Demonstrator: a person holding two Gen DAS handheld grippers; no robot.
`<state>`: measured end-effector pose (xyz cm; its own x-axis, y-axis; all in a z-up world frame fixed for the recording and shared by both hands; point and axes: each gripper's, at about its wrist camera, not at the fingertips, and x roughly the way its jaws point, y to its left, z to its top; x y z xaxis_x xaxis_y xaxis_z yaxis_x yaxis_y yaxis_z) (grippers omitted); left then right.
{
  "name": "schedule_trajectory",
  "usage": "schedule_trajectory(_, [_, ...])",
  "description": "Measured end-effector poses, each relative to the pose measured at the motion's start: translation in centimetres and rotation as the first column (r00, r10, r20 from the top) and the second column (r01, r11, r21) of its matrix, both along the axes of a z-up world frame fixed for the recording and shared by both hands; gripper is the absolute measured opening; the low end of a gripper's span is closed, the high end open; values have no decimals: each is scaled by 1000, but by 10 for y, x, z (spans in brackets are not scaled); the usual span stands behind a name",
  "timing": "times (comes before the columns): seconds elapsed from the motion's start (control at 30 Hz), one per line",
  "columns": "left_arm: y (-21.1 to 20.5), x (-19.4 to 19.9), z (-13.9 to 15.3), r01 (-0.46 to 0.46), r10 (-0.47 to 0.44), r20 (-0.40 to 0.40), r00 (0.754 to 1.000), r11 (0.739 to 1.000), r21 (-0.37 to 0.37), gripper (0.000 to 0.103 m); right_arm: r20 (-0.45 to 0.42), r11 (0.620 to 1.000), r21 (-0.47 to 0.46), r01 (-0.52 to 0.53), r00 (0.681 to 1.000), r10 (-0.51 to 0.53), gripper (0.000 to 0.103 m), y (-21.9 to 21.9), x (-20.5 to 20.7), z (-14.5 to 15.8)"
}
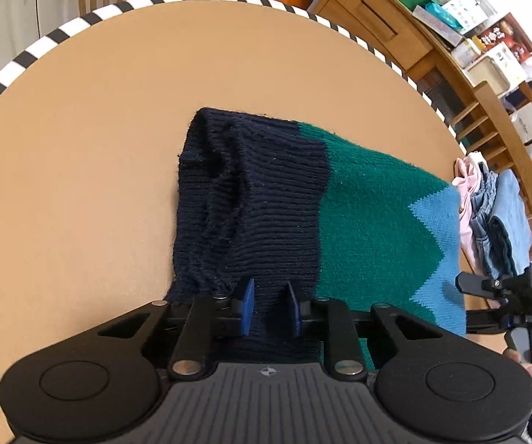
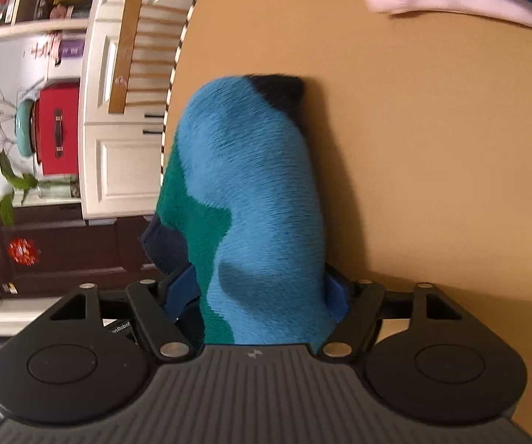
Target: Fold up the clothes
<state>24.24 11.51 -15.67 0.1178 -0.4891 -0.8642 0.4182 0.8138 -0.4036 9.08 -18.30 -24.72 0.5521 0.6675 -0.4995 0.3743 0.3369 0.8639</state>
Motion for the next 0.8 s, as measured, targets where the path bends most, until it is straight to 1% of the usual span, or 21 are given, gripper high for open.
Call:
schedule_trajectory(0.03, [2, 1, -1, -9, 9, -9, 1000, 1000, -10, 24, -6, 998, -57, -16, 1000, 16, 40, 6, 3, 5])
schedule_trajectory(0.07, [4, 1, -1, -17, 16, -15, 1000, 1000, -20, 24, 1, 991, -127, -43, 999, 44, 36, 13, 6, 10])
schedule_trajectory(0.1, [5, 1, -1, -22, 22, -19, 1000, 999, -28, 25, 5, 979, -190, -68, 998, 70, 35, 19, 9, 16])
schedule_trajectory(0.13, [6, 1, 0, -23, 22, -21, 1000, 999, -39, 24, 0, 976, -203, -79, 997, 81, 32, 19, 10, 20])
schedule_trajectory(0.17, [9, 1, 2, -22, 21, -26, 999, 998, -55, 31, -4, 973, -214, -88, 996, 89, 31, 19, 10, 25])
schedule_trajectory(0.2, [12, 2, 4, -24, 21, -38, 999, 996, -82, 45, -2, 974, -209, -86, 996, 88, 29, 16, 10, 28])
schedule_trajectory(0.23, [14, 2, 6, -31, 24, -60, 998, 992, -121, 54, 10, 972, -219, -89, 996, 93, 29, 14, 10, 33])
schedule_trajectory(0.27, [17, 1, 8, -44, 32, -77, 997, 987, -156, 68, 15, 963, -250, -97, 994, 104, 28, 13, 10, 37])
schedule_trajectory(0.3, [21, 1, 10, -57, 41, -90, 995, 980, -189, 78, 15, 951, -290, -109, 993, 118, 28, 13, 10, 40])
schedule_trajectory(0.33, [26, 0, 14, -70, 53, -87, 995, 975, -212, 81, 3, 945, -307, -112, 993, 119, 28, 11, 10, 42])
schedule_trajectory(0.4, [38, -2, 24, -95, 81, -65, 995, 965, -246, 96, -18, 938, -327, -117, 993, 117, 28, 4, 10, 44])
schedule_trajectory(0.43, [45, 1, 25, -111, 99, -62, 993, 959, -262, 99, -30, 934, -337, -114, 993, 110, 28, -2, 8, 43])
schedule_trajectory(0.47, [53, 5, 24, -130, 117, -62, 991, 952, -278, 101, -47, 932, -346, -110, 994, 100, 28, -9, 7, 43])
schedule_trajectory(0.5, [58, 8, 21, -143, 127, -76, 989, 949, -281, 101, -61, 933, -344, -106, 994, 91, 28, -15, 5, 42])
schedule_trajectory(0.57, [63, 14, 14, -164, 137, -115, 984, 948, -274, 101, -86, 936, -338, -99, 994, 74, 28, -26, 0, 39])
schedule_trajectory(0.67, [63, 16, -1, -141, 101, -157, 982, 951, -274, 101, -103, 928, -357, -112, 992, 80, 29, -31, -2, 39])
schedule_trajectory(0.8, [66, 24, -18, -115, 55, -219, 974, 955, -274, 101, -123, 931, -342, -123, 989, 86, 30, -33, -3, 36])
